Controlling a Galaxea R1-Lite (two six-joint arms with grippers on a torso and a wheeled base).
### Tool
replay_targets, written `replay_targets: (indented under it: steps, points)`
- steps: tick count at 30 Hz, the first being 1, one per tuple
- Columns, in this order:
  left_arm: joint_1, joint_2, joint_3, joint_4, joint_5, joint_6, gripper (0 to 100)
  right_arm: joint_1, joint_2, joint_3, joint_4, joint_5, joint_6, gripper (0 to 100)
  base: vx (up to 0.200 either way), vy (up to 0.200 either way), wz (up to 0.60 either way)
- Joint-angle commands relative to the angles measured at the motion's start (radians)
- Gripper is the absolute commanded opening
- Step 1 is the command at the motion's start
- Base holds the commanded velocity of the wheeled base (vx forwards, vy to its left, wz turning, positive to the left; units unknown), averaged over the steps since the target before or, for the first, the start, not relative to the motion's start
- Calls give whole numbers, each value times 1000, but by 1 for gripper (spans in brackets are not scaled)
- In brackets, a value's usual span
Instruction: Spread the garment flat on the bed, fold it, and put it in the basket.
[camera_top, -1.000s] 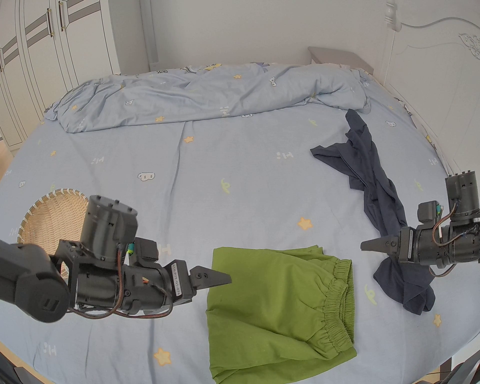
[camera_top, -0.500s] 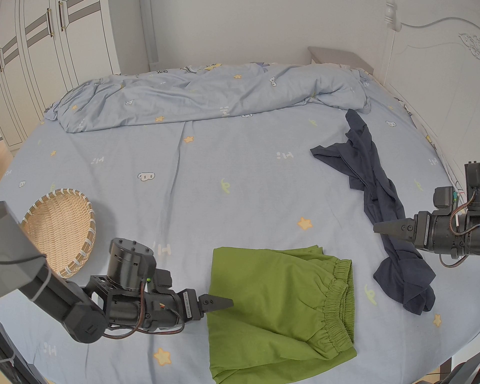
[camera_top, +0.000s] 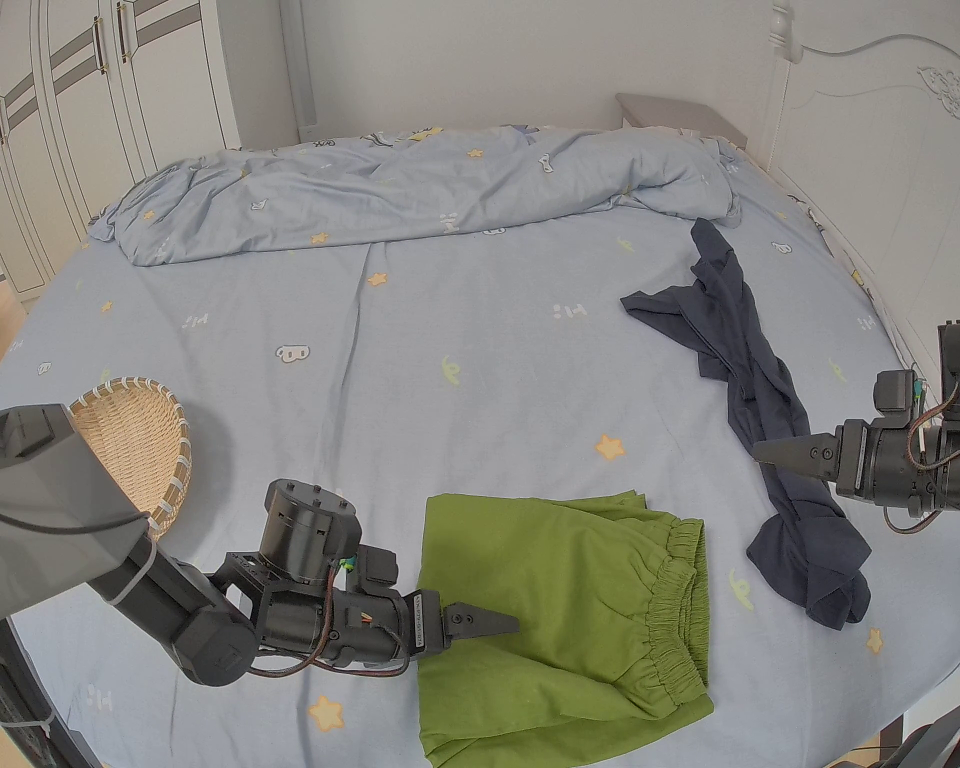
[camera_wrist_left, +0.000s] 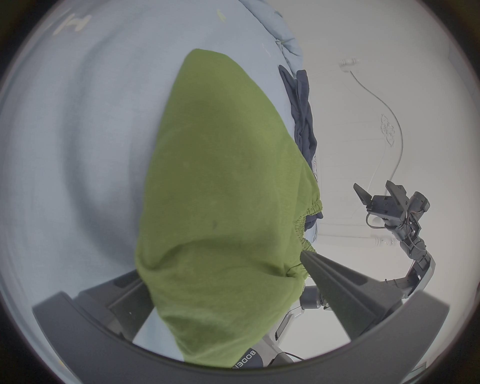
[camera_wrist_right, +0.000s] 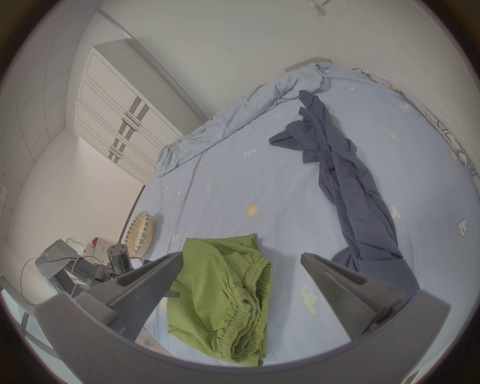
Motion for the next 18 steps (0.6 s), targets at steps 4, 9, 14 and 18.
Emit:
replay_targets:
  steps: [4, 9, 14, 18]
  points:
    - [-40, 46, -56, -4, -2, -1, 100, 0, 3, 4, -1, 2, 0, 100, 0, 0, 0]
    - [-51, 84, -92, -4, -2, -1, 100, 0, 1, 4, -1, 1, -2, 100, 0, 0, 0]
    - [-51, 86, -99, -4, -2, -4, 0, 0, 1, 4, -1, 1, -2, 100, 0, 0, 0]
    - [-51, 21, -79, -4, 12, 0, 0, 0, 3, 5, -2, 1, -2, 100, 0, 0, 0]
